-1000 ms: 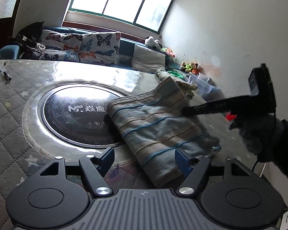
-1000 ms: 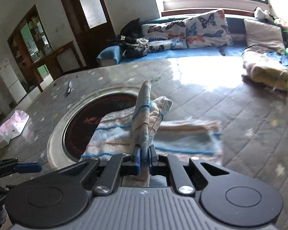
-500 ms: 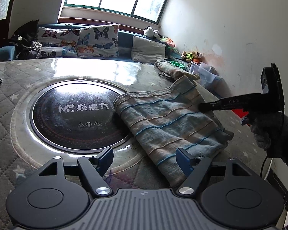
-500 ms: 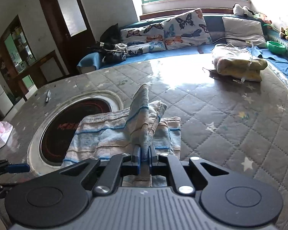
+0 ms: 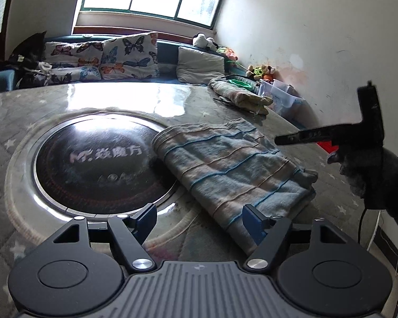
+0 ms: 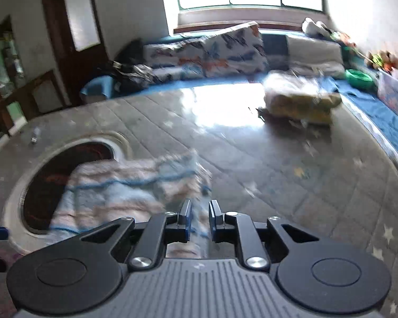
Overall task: Fold clothes
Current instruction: 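Lower the lifted edge onto the garment and open the right gripper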
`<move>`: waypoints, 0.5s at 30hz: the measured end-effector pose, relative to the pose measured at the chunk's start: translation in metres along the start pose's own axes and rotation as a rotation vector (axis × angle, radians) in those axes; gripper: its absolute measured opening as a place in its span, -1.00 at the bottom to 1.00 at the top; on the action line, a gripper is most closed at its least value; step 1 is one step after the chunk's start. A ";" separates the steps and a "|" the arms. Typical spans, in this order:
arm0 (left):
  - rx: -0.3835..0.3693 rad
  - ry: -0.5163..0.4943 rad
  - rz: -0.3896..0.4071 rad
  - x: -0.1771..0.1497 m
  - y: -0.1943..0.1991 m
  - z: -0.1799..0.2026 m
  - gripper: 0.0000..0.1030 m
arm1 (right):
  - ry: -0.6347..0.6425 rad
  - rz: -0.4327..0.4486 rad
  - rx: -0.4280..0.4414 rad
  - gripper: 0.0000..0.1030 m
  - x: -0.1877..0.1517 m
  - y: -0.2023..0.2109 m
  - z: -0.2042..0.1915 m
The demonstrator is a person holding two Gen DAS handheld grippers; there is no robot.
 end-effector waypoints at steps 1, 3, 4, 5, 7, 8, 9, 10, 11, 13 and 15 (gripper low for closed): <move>-0.003 -0.011 0.004 0.004 -0.003 0.004 0.24 | 0.020 0.013 0.013 -0.60 0.004 0.004 -0.006; -0.009 -0.031 0.007 0.012 -0.011 0.012 0.09 | 0.054 0.020 0.039 -0.44 0.014 0.002 -0.018; -0.013 -0.042 0.007 0.015 -0.016 0.017 0.05 | 0.070 0.020 0.053 -0.44 0.020 -0.001 -0.024; -0.017 -0.053 0.008 0.019 -0.020 0.021 -0.02 | 0.084 0.016 0.064 -0.44 0.025 -0.005 -0.030; -0.023 -0.067 -0.001 0.024 -0.031 0.028 -0.09 | 0.096 -0.003 0.077 -0.44 0.033 -0.019 -0.038; -0.024 -0.070 -0.007 0.026 -0.036 0.031 -0.11 | 0.101 -0.016 0.084 -0.44 0.036 -0.027 -0.043; -0.026 -0.074 -0.014 0.027 -0.041 0.032 -0.11 | 0.108 -0.030 0.090 -0.44 0.040 -0.035 -0.048; -0.027 -0.079 -0.021 0.027 -0.046 0.033 -0.11 | 0.113 -0.038 0.094 -0.44 0.041 -0.041 -0.050; -0.026 -0.083 -0.028 0.028 -0.050 0.034 -0.13 | 0.121 -0.048 0.097 -0.44 0.043 -0.047 -0.053; -0.020 -0.090 -0.047 0.026 -0.058 0.033 -0.15 | 0.129 -0.080 0.089 -0.44 0.043 -0.062 -0.052; -0.015 -0.092 -0.064 0.023 -0.066 0.031 -0.18 | 0.130 -0.105 0.079 -0.46 0.041 -0.072 -0.049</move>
Point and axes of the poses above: each gripper's, at about its wrist camera, not at the fingertips, and y roughly against the way its jaws point, z to its right, x to its top, the point moved 10 cm from there along -y, roughly the way its jaws point, and after that the axes turned 12 degrees about -z, right-handed, at the moved point
